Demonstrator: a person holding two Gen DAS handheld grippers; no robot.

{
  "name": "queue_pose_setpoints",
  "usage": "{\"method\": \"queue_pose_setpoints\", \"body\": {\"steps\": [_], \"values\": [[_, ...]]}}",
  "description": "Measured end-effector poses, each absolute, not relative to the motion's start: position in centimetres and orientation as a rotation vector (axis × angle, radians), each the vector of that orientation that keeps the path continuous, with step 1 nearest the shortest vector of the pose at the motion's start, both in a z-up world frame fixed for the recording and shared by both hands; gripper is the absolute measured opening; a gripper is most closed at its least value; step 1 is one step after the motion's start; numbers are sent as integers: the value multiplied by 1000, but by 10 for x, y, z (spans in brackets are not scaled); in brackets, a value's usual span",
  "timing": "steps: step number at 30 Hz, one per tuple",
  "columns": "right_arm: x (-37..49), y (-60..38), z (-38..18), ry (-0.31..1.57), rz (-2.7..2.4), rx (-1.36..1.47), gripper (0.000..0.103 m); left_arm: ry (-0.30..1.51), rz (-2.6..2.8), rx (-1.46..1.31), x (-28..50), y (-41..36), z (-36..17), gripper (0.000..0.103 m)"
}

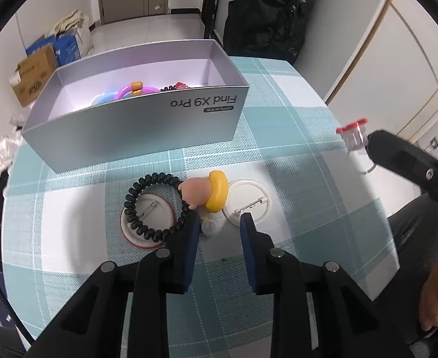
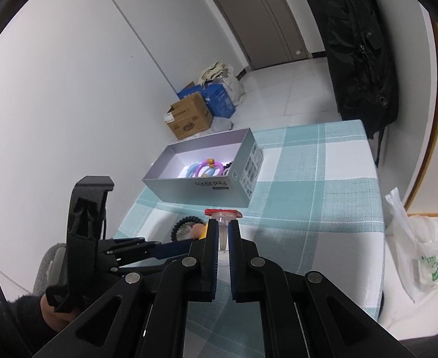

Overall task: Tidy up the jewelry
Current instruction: 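Lift the red-capped item with the right gripper while the left reaches toward the white badge, then close the left gripper on the small white charm beside the duck charm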

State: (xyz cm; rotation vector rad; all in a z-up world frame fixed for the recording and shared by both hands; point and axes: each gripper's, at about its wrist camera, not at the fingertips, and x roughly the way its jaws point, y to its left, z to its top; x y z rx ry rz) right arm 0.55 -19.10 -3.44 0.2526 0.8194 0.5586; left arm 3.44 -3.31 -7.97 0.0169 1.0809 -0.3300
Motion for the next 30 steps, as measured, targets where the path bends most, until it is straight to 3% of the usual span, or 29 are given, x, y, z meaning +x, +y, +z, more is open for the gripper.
{"method": "queue_pose_setpoints", "body": {"steps": [4, 8, 12, 30], "values": [[5, -193, -33, 820, 555, 257, 5, 1046, -308, 108, 29, -40, -84, 21], [5, -193, -34, 823, 550, 255, 5, 1033, -293, 131, 28, -36, -83, 10], [6, -193, -35, 829, 543, 251, 5, 1041, -304, 80, 27, -27, -82, 8], [5, -176, -45, 857, 569, 243, 5, 956, -365, -112, 20, -7, -48, 7]]}}
